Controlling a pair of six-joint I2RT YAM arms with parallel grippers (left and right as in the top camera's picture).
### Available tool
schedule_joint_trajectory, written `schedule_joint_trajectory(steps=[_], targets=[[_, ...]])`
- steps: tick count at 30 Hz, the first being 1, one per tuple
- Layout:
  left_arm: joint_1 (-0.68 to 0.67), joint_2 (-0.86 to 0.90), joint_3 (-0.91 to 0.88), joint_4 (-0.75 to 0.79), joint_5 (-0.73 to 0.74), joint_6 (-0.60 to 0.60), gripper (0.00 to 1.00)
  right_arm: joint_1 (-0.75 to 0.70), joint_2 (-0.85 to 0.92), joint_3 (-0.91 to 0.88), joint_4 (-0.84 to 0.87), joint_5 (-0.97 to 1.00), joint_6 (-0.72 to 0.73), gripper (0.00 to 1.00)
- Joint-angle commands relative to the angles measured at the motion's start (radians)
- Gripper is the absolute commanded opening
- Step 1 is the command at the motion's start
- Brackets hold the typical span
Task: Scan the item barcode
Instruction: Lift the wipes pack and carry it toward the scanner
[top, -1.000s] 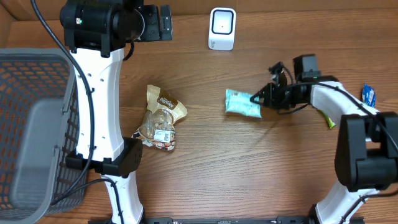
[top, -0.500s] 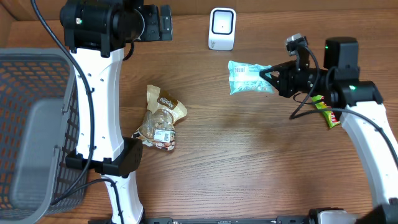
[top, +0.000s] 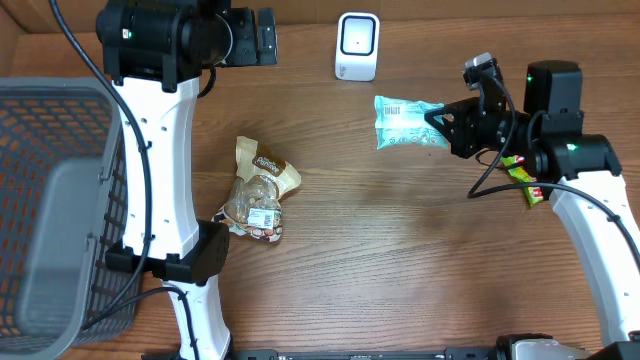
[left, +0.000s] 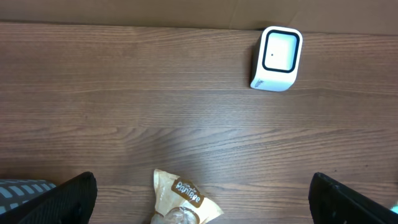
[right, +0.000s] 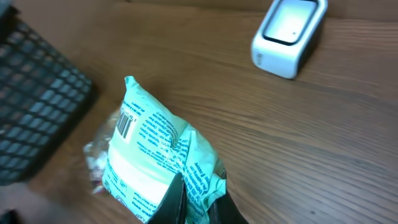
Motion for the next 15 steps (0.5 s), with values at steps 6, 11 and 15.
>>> schedule_joint_trajectory(steps=[6,11,15], targets=[[0.004,0.0,-0.002,0.004,-0.009,0.019,1.0,0.137,0.041,0.034,0.114,0.446,0.019,0.04],[0.004,0.0,-0.002,0.004,-0.009,0.019,1.0,0.292,0.153,0.034,0.443,0.971,-0.064,0.04],[0.004,0.0,-0.002,0.004,-0.009,0.019,1.0,0.361,0.265,0.034,0.687,1.121,-0.436,0.04]])
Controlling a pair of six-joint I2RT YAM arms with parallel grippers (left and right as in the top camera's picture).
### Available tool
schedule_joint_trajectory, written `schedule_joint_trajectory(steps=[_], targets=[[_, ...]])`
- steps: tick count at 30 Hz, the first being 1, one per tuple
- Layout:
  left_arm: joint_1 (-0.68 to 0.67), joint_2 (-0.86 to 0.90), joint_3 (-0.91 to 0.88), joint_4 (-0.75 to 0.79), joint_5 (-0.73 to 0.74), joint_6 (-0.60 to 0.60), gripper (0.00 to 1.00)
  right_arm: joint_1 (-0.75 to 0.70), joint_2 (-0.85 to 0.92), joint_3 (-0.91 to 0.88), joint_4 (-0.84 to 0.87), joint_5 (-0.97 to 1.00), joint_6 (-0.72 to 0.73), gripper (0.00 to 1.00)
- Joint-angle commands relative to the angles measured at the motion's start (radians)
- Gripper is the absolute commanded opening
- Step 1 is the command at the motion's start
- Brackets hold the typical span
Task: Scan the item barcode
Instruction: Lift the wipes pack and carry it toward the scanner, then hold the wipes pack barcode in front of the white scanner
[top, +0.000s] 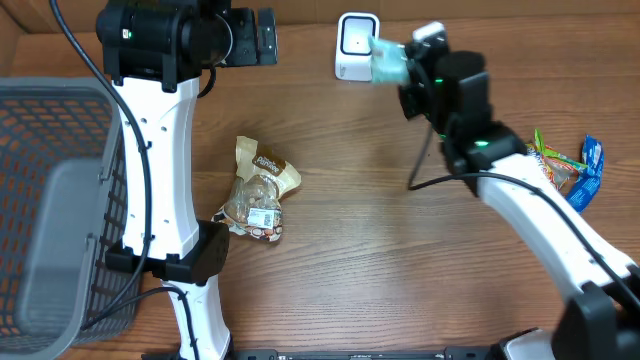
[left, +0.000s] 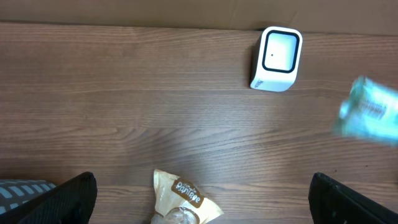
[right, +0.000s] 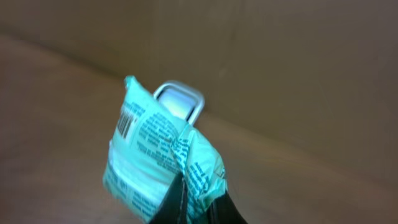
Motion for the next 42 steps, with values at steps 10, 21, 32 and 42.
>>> schedule_joint_trajectory(steps=[10,21,32,42], targets=[[0.004,0.0,-0.002,0.004,-0.009,0.019,0.99,0.075,0.356,0.028,0.661,0.277,-0.921,0.04],[0.004,0.0,-0.002,0.004,-0.009,0.019,1.0,0.027,0.559,0.042,0.987,0.016,-1.248,0.04],[0.004,0.0,-0.002,0.004,-0.009,0.019,1.0,-0.027,0.616,0.175,0.922,-0.074,-1.257,0.04],[0.004,0.0,-0.002,0.004,-0.01,0.019,1.0,-0.033,0.619,0.247,0.806,-0.138,-1.257,0.04]])
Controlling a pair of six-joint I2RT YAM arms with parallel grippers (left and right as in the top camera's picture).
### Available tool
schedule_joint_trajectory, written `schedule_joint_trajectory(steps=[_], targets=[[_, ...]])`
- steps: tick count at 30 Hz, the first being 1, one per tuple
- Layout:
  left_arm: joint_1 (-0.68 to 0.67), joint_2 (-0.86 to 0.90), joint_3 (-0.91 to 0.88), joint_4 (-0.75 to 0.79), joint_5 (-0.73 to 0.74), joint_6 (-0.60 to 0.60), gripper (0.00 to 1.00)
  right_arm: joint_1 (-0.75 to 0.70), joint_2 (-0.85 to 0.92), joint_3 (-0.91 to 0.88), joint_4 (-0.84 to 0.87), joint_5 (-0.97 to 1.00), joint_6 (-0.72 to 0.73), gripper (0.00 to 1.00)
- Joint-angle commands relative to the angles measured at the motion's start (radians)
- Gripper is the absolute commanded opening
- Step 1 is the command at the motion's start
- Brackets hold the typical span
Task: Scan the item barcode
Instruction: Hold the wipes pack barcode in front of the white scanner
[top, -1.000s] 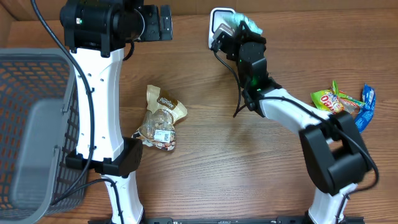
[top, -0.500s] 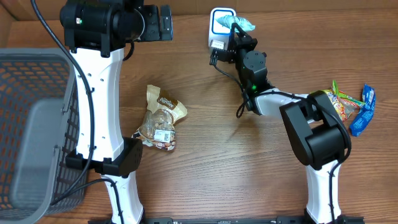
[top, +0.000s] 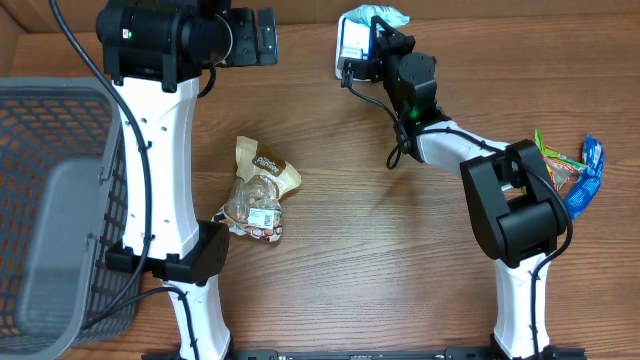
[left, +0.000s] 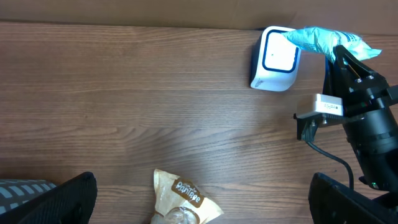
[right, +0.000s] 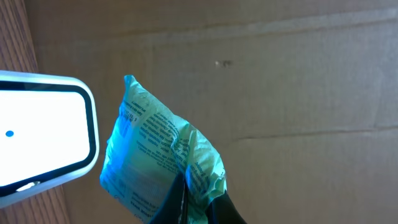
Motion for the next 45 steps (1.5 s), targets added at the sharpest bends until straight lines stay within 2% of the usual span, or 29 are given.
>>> schedule_joint_trajectory(steps=[1,15,42,45], targets=[[0.004,0.0,-0.002,0.004,-0.01,0.019,1.0,-0.003,0.003,0.048,0.007,-0.031,-0.001,0.04],[0.004,0.0,-0.002,0.004,-0.009,0.019,1.0,-0.02,0.031,0.059,-0.066,-0.035,-0.053,0.04],[0.004,0.0,-0.002,0.004,-0.009,0.019,1.0,-0.027,0.03,0.059,-0.072,-0.032,-0.055,0.04],[0.004,0.0,-0.002,0.004,-0.009,0.019,1.0,-0.001,0.0,0.057,-0.076,0.001,-0.137,0.04]])
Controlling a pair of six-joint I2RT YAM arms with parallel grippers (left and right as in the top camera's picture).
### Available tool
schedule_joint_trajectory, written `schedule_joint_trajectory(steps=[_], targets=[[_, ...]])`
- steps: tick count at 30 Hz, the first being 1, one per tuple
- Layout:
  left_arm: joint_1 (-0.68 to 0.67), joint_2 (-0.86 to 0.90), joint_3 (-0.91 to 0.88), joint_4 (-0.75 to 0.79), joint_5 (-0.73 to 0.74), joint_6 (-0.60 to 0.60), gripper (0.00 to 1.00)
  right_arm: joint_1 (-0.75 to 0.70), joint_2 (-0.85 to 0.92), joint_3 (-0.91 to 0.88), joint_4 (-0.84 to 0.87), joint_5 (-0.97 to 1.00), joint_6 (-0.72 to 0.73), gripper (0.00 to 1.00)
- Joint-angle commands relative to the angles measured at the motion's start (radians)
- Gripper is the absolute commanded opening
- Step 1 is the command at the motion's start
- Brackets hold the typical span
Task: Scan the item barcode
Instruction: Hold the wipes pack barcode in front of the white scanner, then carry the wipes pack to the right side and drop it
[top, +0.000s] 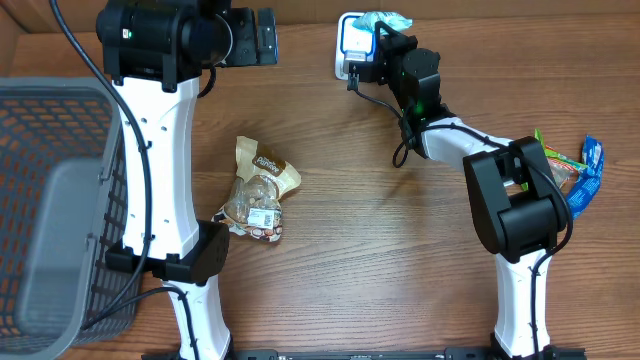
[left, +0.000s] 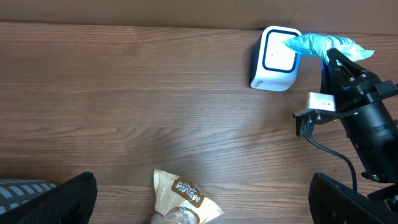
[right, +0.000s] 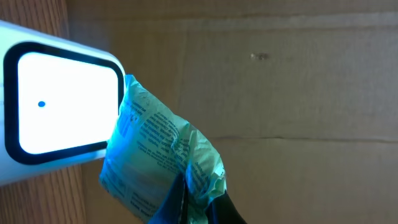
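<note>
My right gripper (right: 194, 200) is shut on a mint-green snack packet (right: 158, 163), holding it right against the face of the white barcode scanner (right: 59, 112). From overhead the packet (top: 383, 20) overlaps the scanner (top: 351, 38) at the table's back edge. The left wrist view shows the packet (left: 326, 45) beside the scanner (left: 277, 57). My left gripper (left: 202, 199) hangs high above the table, its black fingers (left: 65, 198) wide apart and empty.
A brown bag of pastries (top: 258, 192) lies at the table's middle left. A grey wire basket (top: 55, 210) stands at the far left. Colourful wrapped snacks (top: 570, 170) lie at the right edge. A cardboard wall backs the table.
My right gripper has shifted the packet slightly closer across the scanner's face; the scanner now fills more of the right wrist view. The left arm has not moved.
My right gripper first held the green packet over the table right of the scanner. It then held it nearer the scanner, then at the scanner's top right corner, and now against the scanner face. The left gripper stayed open throughout.
</note>
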Motion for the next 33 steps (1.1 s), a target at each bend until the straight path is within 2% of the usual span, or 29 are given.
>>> schedule_joint_trajectory(steps=[1,8,10,11,12,14,15,16,19,20,23,24,25,29,33], targets=[[0.004,0.0,-0.002,0.004,-0.009,0.019,1.0,0.037,-0.054,0.03,-0.017,0.035,-0.053,0.04],[0.004,0.0,-0.002,0.004,-0.009,0.019,1.0,0.101,-0.28,-0.049,-0.321,0.111,-0.038,0.04],[0.004,0.0,-0.002,0.004,-0.01,0.019,1.0,0.128,-0.363,-0.056,-0.475,0.14,-0.036,0.04],[0.004,0.0,-0.002,0.004,-0.009,0.019,1.0,0.154,-0.43,-0.056,-0.59,0.144,0.033,0.04],[0.004,0.0,-0.002,0.004,-0.01,0.019,1.0,0.167,-0.455,-0.056,-0.629,0.143,0.084,0.04],[0.004,0.0,-0.002,0.004,-0.01,0.019,0.99,0.201,-0.518,-0.056,-0.716,0.144,0.239,0.04],[0.004,0.0,-0.002,0.004,-0.009,0.019,1.0,0.232,-0.562,-0.056,-0.778,0.148,0.432,0.04],[0.004,0.0,-0.002,0.004,-0.01,0.019,1.0,0.244,-0.578,-0.056,-0.808,0.148,0.547,0.04],[0.004,0.0,-0.002,0.004,-0.009,0.019,1.0,0.265,-0.599,-0.056,-0.947,0.147,1.071,0.04],[0.004,0.0,-0.002,0.004,-0.009,0.019,1.0,0.265,-0.599,-0.056,-0.986,0.146,1.199,0.04],[0.004,0.0,-0.002,0.004,-0.009,0.019,1.0,0.259,-0.594,-0.056,-1.209,0.146,1.73,0.04],[0.004,0.0,-0.002,0.004,-0.01,0.019,1.0,0.255,-0.594,-0.056,-1.264,0.14,1.83,0.04],[0.004,0.0,-0.002,0.004,-0.009,0.019,1.0,0.25,-0.594,-0.056,-1.323,0.105,1.895,0.04],[0.004,0.0,-0.002,0.004,-0.01,0.019,0.99,0.211,-0.605,-0.056,-1.439,-0.093,1.908,0.04],[0.004,0.0,-0.002,0.004,-0.01,0.019,1.0,0.042,-0.683,-0.055,-1.535,-0.347,1.908,0.04]])
